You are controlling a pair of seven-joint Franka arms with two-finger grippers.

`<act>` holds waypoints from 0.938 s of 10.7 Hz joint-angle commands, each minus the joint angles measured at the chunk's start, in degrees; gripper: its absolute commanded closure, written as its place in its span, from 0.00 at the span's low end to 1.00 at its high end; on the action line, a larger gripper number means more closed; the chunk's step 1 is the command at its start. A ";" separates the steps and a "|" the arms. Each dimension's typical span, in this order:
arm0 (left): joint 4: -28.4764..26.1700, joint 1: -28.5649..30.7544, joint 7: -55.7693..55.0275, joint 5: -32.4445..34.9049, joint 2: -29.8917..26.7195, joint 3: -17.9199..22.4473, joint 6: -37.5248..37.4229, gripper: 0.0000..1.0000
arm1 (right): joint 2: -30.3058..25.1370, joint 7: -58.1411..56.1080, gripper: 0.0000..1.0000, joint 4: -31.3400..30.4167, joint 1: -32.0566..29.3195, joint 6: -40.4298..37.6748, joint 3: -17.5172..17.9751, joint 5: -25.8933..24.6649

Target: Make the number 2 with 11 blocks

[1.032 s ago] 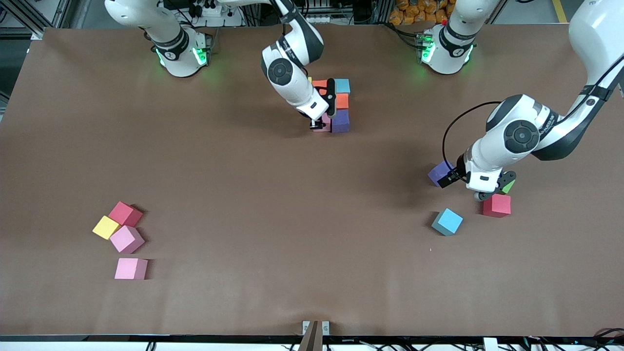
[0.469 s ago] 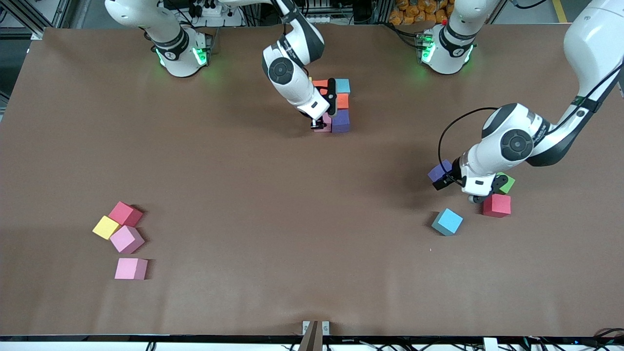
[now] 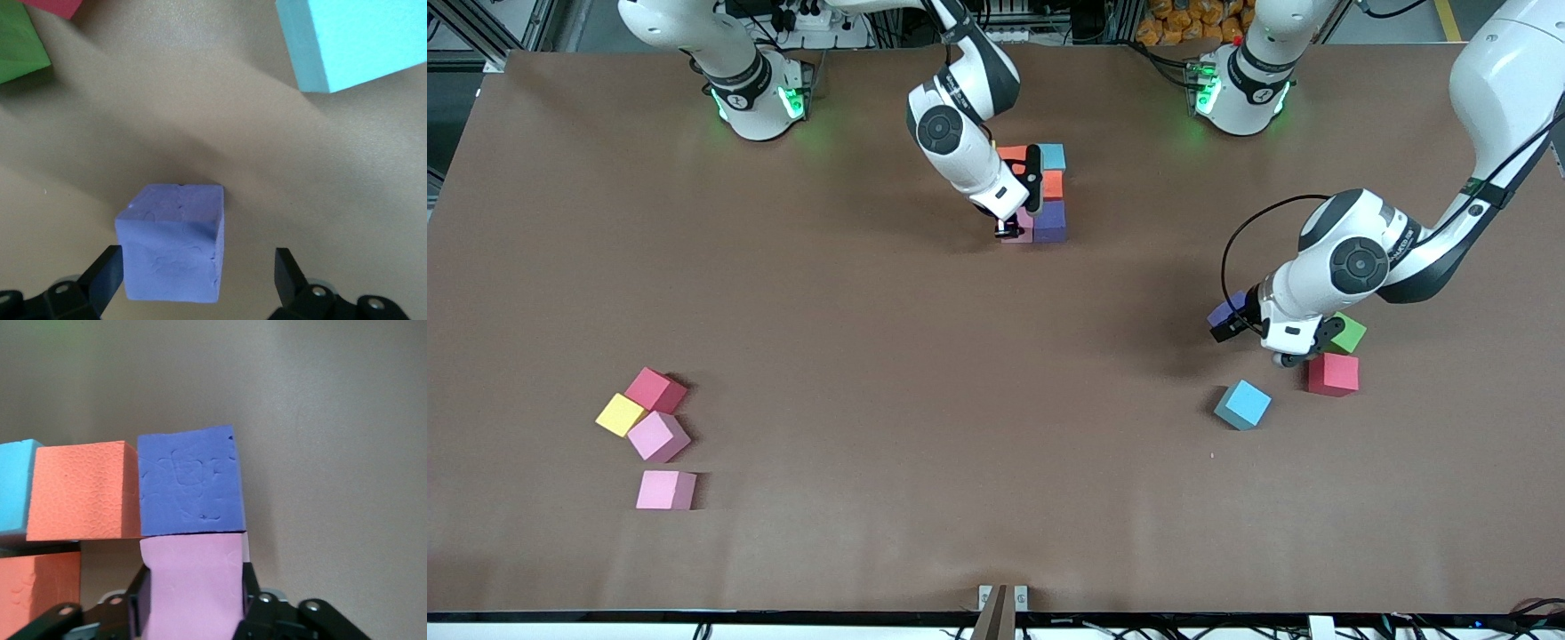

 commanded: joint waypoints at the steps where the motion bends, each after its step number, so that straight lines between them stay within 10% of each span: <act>1: -1.07 0.01 -0.20 -0.28 -1.02 0.41 0.57 0.00 | 1.66 -0.83 0.00 1.20 0.16 1.00 -0.19 1.67; 10: -1.77 0.27 0.41 0.07 -1.02 1.73 0.57 0.00 | -9.59 -1.27 0.00 0.58 -13.26 -22.80 -3.51 0.01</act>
